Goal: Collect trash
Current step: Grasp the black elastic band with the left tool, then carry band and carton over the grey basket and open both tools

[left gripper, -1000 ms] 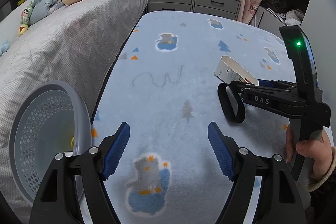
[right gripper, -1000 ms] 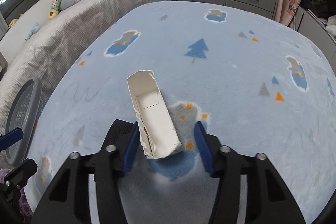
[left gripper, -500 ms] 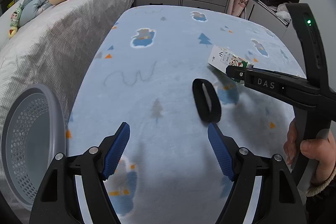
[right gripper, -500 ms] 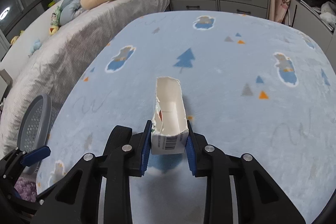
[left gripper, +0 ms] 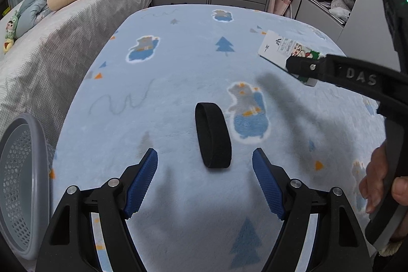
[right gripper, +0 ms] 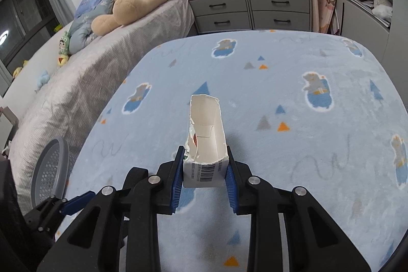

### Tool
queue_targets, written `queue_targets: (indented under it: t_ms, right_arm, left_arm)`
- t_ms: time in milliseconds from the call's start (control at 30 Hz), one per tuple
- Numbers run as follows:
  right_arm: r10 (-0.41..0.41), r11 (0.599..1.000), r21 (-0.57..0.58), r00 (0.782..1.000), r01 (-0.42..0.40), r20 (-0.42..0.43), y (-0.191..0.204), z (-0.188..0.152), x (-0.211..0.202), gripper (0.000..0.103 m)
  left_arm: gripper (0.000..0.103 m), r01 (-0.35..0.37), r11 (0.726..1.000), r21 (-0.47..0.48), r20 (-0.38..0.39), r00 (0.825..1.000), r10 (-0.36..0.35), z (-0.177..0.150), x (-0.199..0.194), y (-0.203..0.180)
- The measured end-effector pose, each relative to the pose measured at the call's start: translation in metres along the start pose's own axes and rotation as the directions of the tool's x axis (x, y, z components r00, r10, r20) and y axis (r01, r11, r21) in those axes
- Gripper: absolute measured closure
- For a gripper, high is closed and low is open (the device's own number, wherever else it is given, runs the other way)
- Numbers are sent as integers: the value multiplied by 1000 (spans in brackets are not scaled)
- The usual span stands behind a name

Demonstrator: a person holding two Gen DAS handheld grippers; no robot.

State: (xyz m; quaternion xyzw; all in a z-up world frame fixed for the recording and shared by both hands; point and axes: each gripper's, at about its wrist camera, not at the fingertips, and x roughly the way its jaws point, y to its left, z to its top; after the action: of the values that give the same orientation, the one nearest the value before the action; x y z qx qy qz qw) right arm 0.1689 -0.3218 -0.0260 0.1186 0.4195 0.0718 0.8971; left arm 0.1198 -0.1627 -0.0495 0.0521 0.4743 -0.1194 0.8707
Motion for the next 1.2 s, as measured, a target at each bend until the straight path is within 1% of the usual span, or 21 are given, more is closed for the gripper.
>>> queue_targets:
  t_ms: [100,200,233,267,300,367,400,433,467,567,767,867,967,1067,1200]
  right_arm:
    - [12,1000,10,1000,-12,9,-3,1,-5,74]
    - [17,1000,12,1000,-17,17,-5,2,-9,74]
    - [18,1000,13,1000,-19,20,-6,3,-10,74]
    - [20,1000,15,1000,-20,23,-7,3,-12,74]
    - [22,1000,18,999,-23,27,-8,3,-13,74]
    - [26,999,20,999,-27,32,-9,4,-16,74]
    - [27,999,21,999,-28,33,-9,4,-17,74]
    - [27,999,21,999,-28,33,-9,4,-17,74]
    - [27,999,20,999,-28,32,-9,4,-17,74]
    - [23,1000,14,999,-24,27,-9,4,-16,74]
    - [27,999,20,999,-28,31,-8,3,-18,74]
    - [39,999,31,999,-40,36,-3,0,-22,74]
    - [37,999,21,998,-38,48,8,-4,-29,74]
    - [28,999,15,997,-29,71,24,-8,-39,74]
    - [45,999,10,994,-46,97,48,-18,-49,74]
  left_arm:
    - [30,-15,1000,0,1,1000,15,3,10,-5]
    - [30,-17,1000,-7,-11,1000,17,5,20,-6]
    - [34,-18,1000,-7,-14,1000,18,5,22,-6]
    - [41,-18,1000,-6,-18,1000,18,5,24,-7]
    - [45,-18,1000,-2,-29,999,18,5,28,-8]
    - [57,-16,1000,0,-40,999,16,6,32,-8]
    - [62,-14,1000,-2,-45,999,14,6,34,-8]
    - [75,-8,1000,-4,-49,999,8,6,35,-8]
    - [84,-7,1000,-6,-52,999,6,6,35,-7]
    - [84,17,1000,-22,-48,999,-18,5,31,-2]
    - [84,29,999,-34,-16,999,-29,0,6,8]
    - [84,16,999,-33,11,1000,-15,-9,-13,19]
    - [84,-3,999,-46,21,1000,4,-19,-30,37]
    - [84,-24,997,-73,41,999,28,-27,-51,61]
    - [84,-58,994,-91,74,995,65,-36,-77,89]
